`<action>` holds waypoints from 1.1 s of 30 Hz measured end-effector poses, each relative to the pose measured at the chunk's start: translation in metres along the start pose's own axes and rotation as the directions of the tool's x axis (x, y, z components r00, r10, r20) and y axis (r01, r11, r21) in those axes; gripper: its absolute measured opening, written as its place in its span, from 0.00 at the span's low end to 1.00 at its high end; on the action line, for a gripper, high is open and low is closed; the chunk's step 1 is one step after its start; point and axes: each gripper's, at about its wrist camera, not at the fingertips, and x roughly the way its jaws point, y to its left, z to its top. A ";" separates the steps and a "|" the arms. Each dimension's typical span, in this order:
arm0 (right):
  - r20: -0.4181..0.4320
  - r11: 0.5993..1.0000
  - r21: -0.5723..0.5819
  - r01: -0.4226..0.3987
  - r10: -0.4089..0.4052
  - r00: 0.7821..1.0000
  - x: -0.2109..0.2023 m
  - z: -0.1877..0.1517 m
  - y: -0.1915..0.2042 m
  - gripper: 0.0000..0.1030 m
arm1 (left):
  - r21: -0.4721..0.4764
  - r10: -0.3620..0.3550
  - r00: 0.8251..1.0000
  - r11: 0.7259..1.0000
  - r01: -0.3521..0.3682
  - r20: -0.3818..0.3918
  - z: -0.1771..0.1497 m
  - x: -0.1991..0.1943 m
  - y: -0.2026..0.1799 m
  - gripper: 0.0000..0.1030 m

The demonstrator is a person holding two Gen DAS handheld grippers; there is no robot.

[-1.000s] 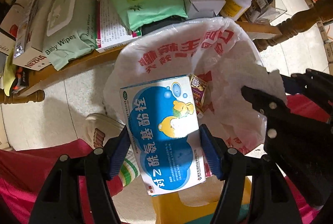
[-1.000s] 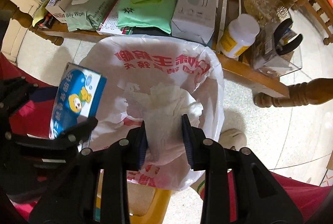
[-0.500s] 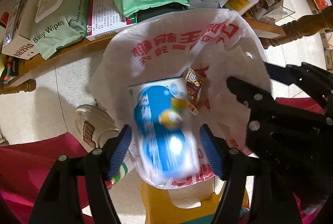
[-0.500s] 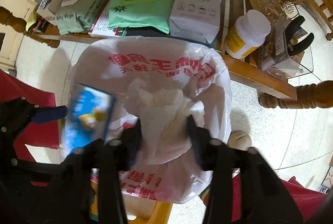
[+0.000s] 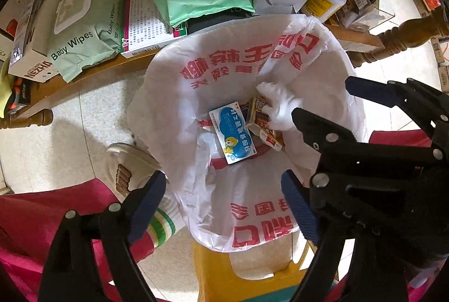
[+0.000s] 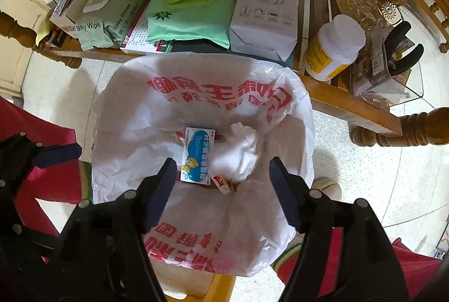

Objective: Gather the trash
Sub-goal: 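Open both tools to drop the box and tissue into the bag, then raise both empty tools back up over the table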

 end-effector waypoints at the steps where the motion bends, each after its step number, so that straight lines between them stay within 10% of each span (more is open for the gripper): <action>1: 0.000 1.000 0.004 -0.006 0.006 1.000 0.000 0.000 -0.001 0.65 | -0.001 0.003 1.000 1.000 -0.003 0.002 0.000 -0.001 0.000 0.81; 21: 0.010 0.998 0.052 -0.025 0.024 1.000 -0.014 -0.005 -0.011 0.65 | 0.011 0.013 1.000 1.000 -0.013 0.002 -0.010 -0.007 -0.002 0.82; 33: 0.133 0.995 -0.091 -0.045 0.057 0.989 -0.149 -0.062 -0.006 0.66 | 0.102 0.017 0.993 0.994 -0.028 0.113 -0.066 -0.135 -0.002 0.82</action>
